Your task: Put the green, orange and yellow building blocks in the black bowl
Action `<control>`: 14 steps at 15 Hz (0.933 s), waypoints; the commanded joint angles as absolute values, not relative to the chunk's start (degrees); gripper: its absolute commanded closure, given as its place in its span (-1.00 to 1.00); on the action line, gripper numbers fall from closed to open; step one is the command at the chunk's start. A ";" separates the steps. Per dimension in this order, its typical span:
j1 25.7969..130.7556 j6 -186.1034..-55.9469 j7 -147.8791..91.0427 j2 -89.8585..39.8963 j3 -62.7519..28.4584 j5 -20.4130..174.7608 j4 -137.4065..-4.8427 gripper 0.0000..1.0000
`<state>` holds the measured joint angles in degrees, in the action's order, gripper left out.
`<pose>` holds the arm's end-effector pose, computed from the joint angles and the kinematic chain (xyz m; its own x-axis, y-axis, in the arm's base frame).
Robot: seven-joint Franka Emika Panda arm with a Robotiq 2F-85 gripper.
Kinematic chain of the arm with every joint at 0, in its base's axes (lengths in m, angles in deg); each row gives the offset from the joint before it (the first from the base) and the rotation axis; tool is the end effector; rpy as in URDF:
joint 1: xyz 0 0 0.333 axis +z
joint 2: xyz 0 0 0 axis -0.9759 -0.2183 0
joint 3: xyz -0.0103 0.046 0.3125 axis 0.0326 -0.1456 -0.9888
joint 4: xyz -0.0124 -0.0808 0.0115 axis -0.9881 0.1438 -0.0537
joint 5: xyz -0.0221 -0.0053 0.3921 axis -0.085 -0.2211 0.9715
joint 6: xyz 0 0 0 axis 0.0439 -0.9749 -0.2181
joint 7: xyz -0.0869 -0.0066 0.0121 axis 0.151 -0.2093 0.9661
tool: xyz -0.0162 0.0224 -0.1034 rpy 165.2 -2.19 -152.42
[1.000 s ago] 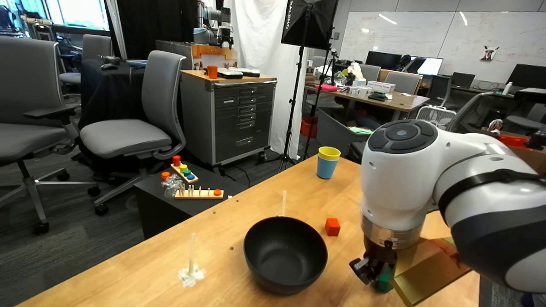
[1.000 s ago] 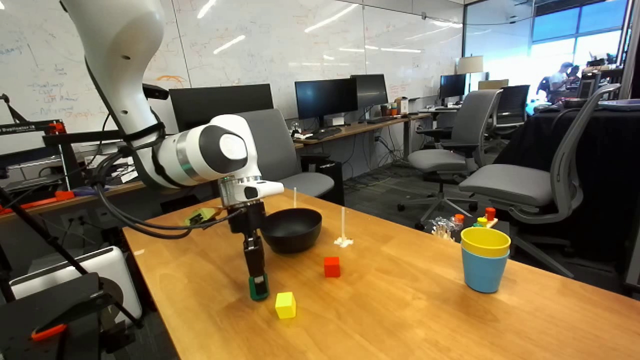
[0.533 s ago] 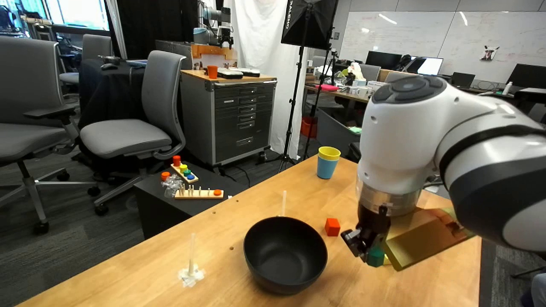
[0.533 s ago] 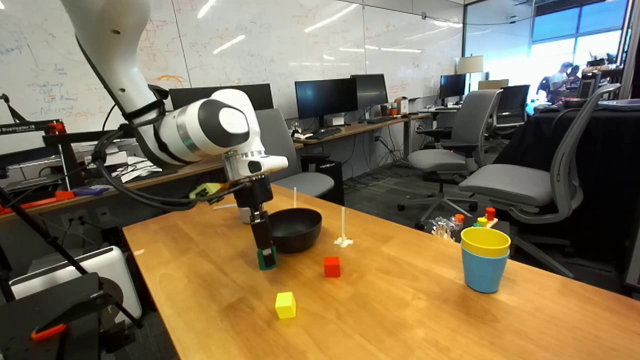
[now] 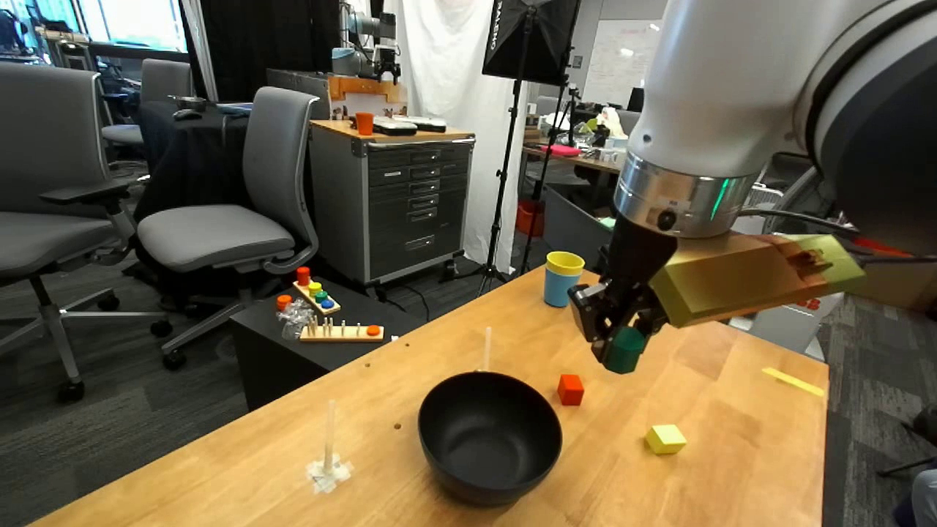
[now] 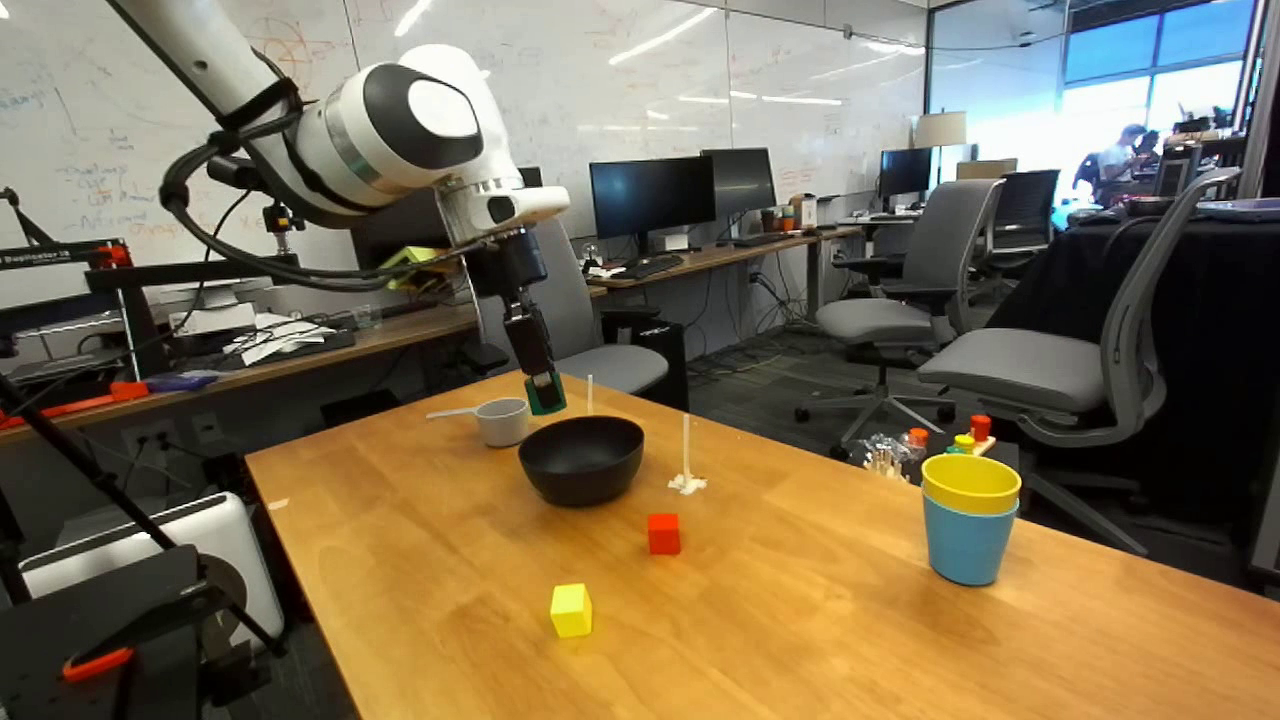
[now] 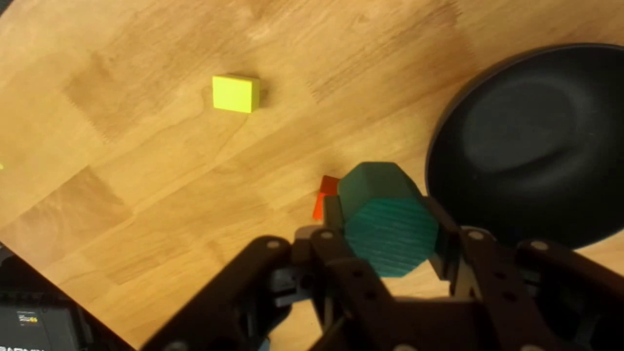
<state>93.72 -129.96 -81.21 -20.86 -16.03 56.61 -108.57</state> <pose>0.5275 0.1076 0.2663 0.8779 -0.4314 0.2079 -0.4656 -0.8703 0.1605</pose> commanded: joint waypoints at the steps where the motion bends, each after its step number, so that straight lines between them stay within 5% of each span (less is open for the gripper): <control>1: 92.26 -131.20 -82.93 -21.51 -18.88 57.77 -106.96 0.65; 14: 95.88 -130.33 -90.59 -37.19 -18.25 56.97 -90.98 0.65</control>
<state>94.43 -130.90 -88.48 -32.76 -19.17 56.80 -95.84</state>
